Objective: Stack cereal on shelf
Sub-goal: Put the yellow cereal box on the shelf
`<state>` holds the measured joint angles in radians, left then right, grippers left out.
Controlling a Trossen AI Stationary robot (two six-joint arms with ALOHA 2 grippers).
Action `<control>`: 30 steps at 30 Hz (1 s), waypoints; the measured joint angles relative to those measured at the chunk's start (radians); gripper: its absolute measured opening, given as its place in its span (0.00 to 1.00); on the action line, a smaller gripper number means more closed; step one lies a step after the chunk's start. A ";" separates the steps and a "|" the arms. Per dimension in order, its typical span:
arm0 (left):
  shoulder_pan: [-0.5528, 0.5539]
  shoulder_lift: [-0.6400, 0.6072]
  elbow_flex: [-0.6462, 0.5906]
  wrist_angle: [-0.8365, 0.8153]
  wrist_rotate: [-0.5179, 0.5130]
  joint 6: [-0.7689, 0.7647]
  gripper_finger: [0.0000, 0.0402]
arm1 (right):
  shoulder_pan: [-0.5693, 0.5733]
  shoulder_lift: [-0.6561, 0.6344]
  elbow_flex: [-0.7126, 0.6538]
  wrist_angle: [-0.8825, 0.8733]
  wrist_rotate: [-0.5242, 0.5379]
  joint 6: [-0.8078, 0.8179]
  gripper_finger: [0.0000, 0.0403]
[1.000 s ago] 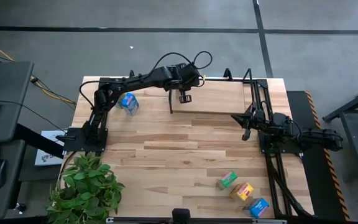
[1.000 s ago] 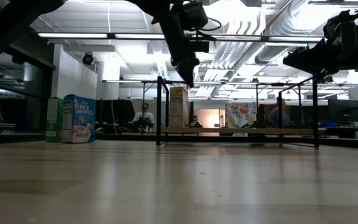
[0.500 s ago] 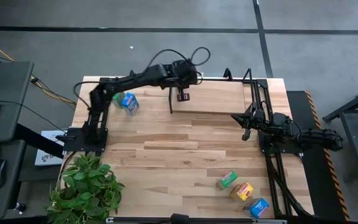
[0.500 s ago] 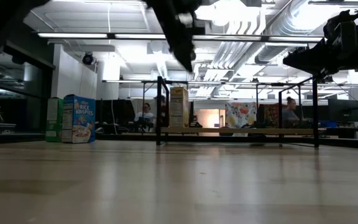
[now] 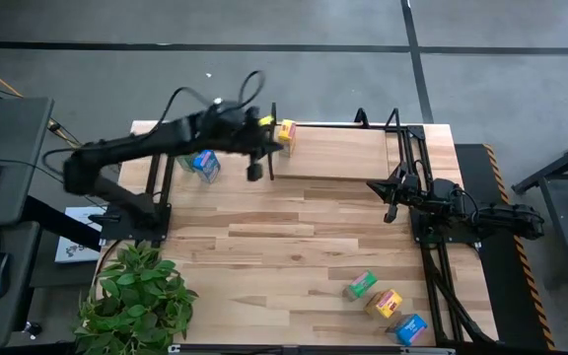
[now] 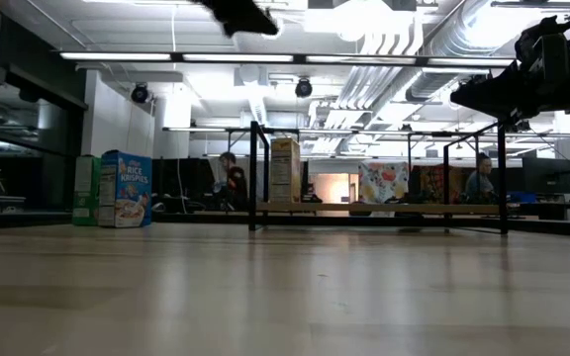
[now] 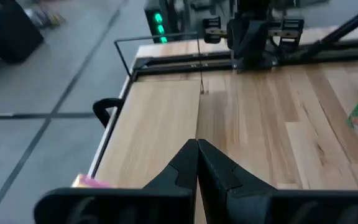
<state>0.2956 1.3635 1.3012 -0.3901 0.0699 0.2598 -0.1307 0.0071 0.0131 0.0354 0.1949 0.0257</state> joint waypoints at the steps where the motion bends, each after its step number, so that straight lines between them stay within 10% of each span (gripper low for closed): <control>1: -0.006 -0.048 -0.082 0.066 -0.002 -0.014 0.00 | 0.000 0.000 0.000 0.000 0.000 0.000 0.00; 12: -0.064 -0.427 -0.750 0.859 -0.005 -0.203 0.00 | 0.000 0.000 0.000 0.000 0.000 0.000 0.00; 21: -0.068 -0.516 -0.831 0.875 -0.003 -0.223 0.00 | 0.000 0.002 -0.001 0.300 -0.010 0.229 0.00; 30: -0.068 -0.515 -0.831 0.911 -0.002 -0.203 0.00 | 0.003 0.178 -0.001 0.808 -0.407 0.179 0.00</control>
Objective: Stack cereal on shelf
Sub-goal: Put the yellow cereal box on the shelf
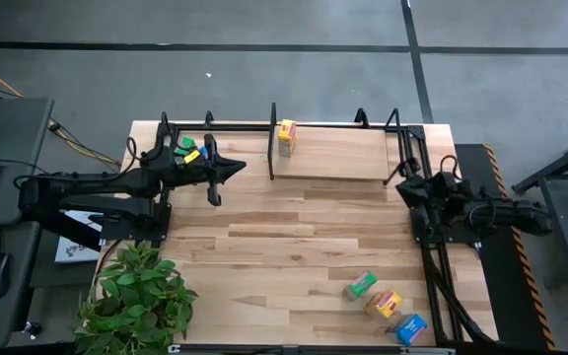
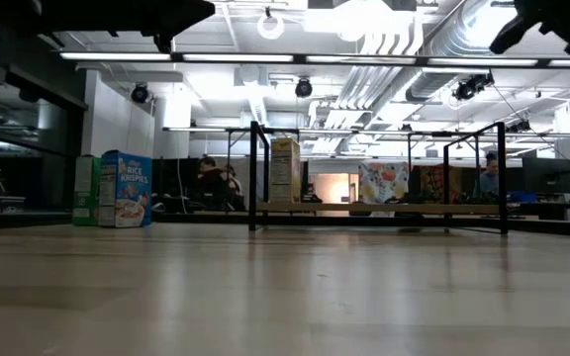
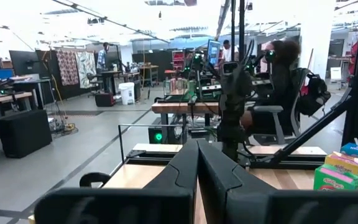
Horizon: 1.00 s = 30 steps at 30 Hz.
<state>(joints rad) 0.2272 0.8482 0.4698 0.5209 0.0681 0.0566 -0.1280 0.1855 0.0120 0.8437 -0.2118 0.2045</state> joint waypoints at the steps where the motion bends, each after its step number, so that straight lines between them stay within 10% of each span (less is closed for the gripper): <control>1: 0.000 0.000 0.000 0.000 0.000 0.000 0.00 | 0.003 0.039 0.001 0.026 -0.002 0.000 0.00; 8: 0.000 0.000 0.000 0.001 0.000 0.007 0.00 | 0.029 0.324 0.216 -0.081 0.144 -0.118 0.05; 16: 0.002 0.000 0.000 0.000 0.000 0.051 0.00 | 0.029 0.586 0.809 -1.077 0.303 -0.094 0.41; 23: 0.002 0.000 0.000 0.002 0.000 0.085 0.00 | 0.069 0.821 1.261 -1.831 0.127 0.346 0.71; 30: 0.002 0.000 0.000 0.022 0.000 0.086 0.00 | 0.310 0.927 1.414 -2.265 0.087 0.990 0.75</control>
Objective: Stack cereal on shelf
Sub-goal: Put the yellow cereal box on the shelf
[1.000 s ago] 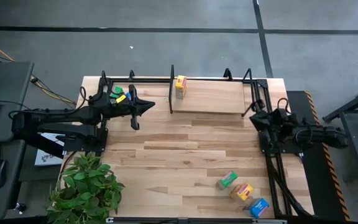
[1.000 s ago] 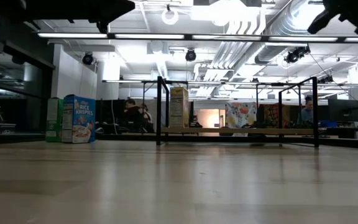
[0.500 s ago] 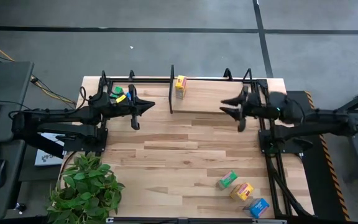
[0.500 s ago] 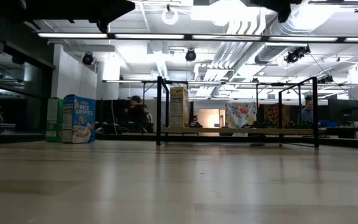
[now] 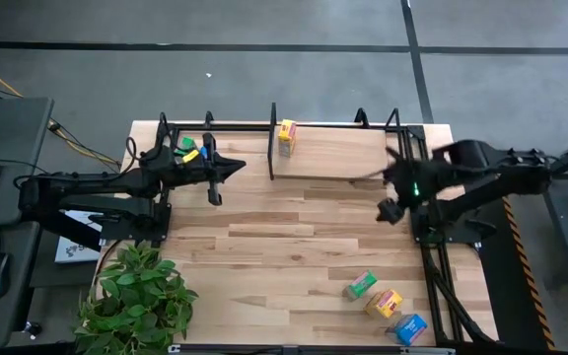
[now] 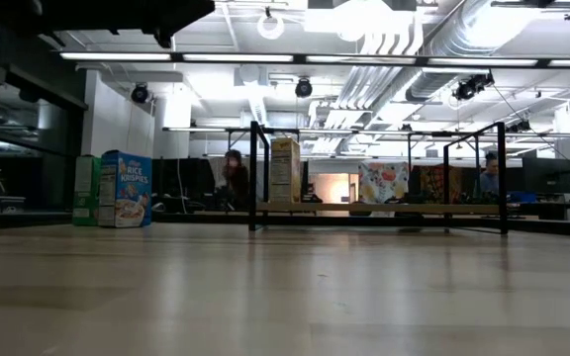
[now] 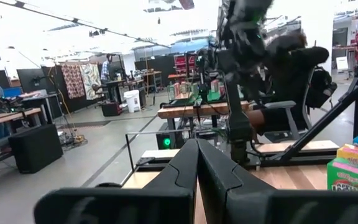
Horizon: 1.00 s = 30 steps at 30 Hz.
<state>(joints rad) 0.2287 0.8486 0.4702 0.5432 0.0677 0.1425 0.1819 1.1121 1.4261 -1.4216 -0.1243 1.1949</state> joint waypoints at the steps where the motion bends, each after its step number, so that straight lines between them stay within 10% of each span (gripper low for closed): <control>1: 0.000 0.000 0.000 0.005 0.000 0.000 0.00 | 0.050 0.005 0.000 -0.018 0.000 0.105 0.75; 15: 0.000 0.000 0.001 0.030 0.000 0.000 0.00 | 0.623 0.247 0.000 0.009 0.006 1.136 0.75; 30: 0.000 0.000 0.001 0.029 0.000 -0.054 0.00 | 0.661 0.528 -0.001 0.173 0.036 1.180 0.75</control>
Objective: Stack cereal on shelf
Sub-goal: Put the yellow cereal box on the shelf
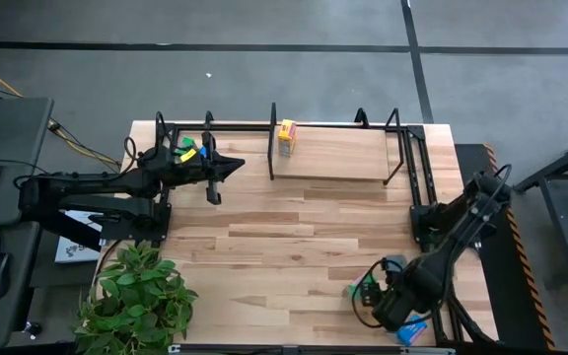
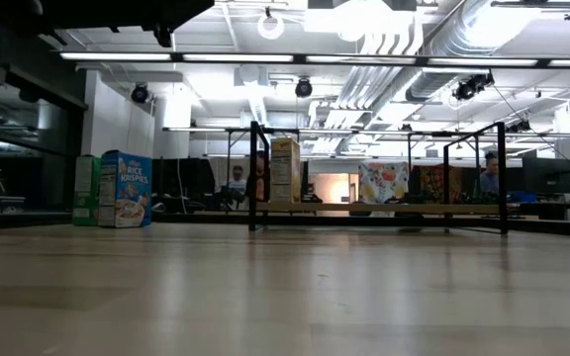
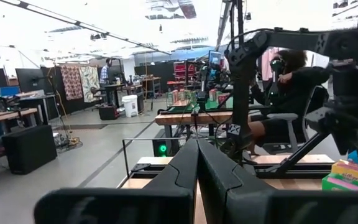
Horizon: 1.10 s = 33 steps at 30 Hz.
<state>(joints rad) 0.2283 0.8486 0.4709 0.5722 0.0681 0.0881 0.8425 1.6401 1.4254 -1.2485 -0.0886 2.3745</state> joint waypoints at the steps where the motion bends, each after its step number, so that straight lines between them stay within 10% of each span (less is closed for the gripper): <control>1: 0.000 0.000 0.000 0.000 0.000 -0.003 0.00 | 0.000 0.007 0.000 0.002 -0.013 0.004 0.75; 33: 0.000 0.000 0.000 -0.001 0.001 -0.007 0.00 | -0.011 0.069 0.000 -0.071 0.010 -0.032 0.75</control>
<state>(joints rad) 0.2279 0.8486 0.4709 0.5709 0.0687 0.0814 0.8310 1.7091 1.4253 -1.3197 -0.0791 2.3426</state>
